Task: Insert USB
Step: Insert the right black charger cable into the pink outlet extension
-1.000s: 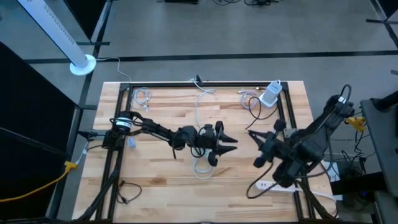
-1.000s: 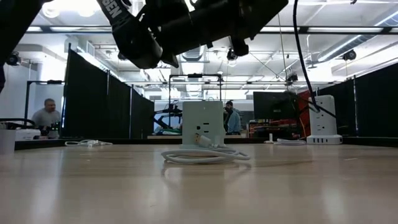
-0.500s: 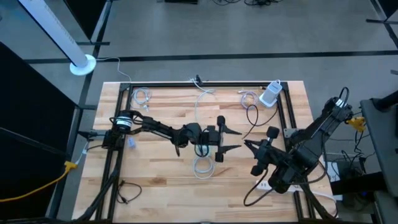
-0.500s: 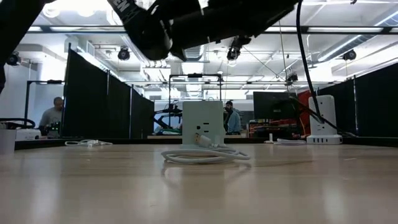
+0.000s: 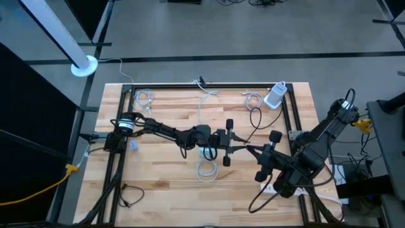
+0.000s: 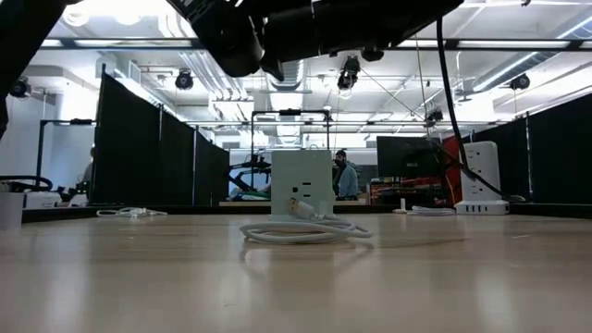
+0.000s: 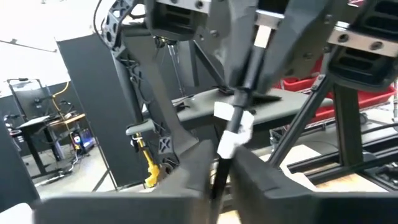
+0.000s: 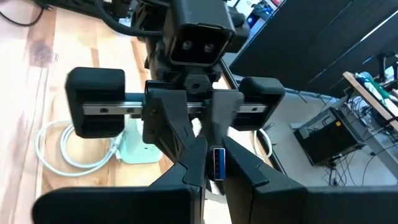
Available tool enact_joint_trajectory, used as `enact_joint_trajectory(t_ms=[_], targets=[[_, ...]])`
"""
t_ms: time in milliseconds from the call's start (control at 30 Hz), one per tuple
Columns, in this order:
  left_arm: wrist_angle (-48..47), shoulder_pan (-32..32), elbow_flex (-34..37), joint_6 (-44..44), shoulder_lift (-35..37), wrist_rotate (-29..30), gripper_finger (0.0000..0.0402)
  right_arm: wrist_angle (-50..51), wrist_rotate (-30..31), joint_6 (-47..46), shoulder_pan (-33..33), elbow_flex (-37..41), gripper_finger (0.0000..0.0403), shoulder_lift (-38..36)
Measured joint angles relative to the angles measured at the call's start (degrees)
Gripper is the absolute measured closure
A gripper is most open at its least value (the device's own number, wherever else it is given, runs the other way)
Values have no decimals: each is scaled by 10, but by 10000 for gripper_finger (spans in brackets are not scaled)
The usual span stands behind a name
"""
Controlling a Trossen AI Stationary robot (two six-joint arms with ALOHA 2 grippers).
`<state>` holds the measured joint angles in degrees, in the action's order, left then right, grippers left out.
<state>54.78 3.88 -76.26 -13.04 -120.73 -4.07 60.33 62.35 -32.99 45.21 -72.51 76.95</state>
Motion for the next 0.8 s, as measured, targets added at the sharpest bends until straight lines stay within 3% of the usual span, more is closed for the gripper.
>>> enact_joint_trajectory(t_ms=[200,467,600,800], targets=[[1,2,6,-63,0,2,395,0,-19,-7,-1,0,382,0],[-7,15,6,-331,0,77,395,10,-54,-52,-1,5,377,0],[-11,14,6,-372,0,105,395,9,-93,-79,0,10,322,0],[-14,22,7,-515,0,227,396,5,-141,-109,11,0,239,-3]])
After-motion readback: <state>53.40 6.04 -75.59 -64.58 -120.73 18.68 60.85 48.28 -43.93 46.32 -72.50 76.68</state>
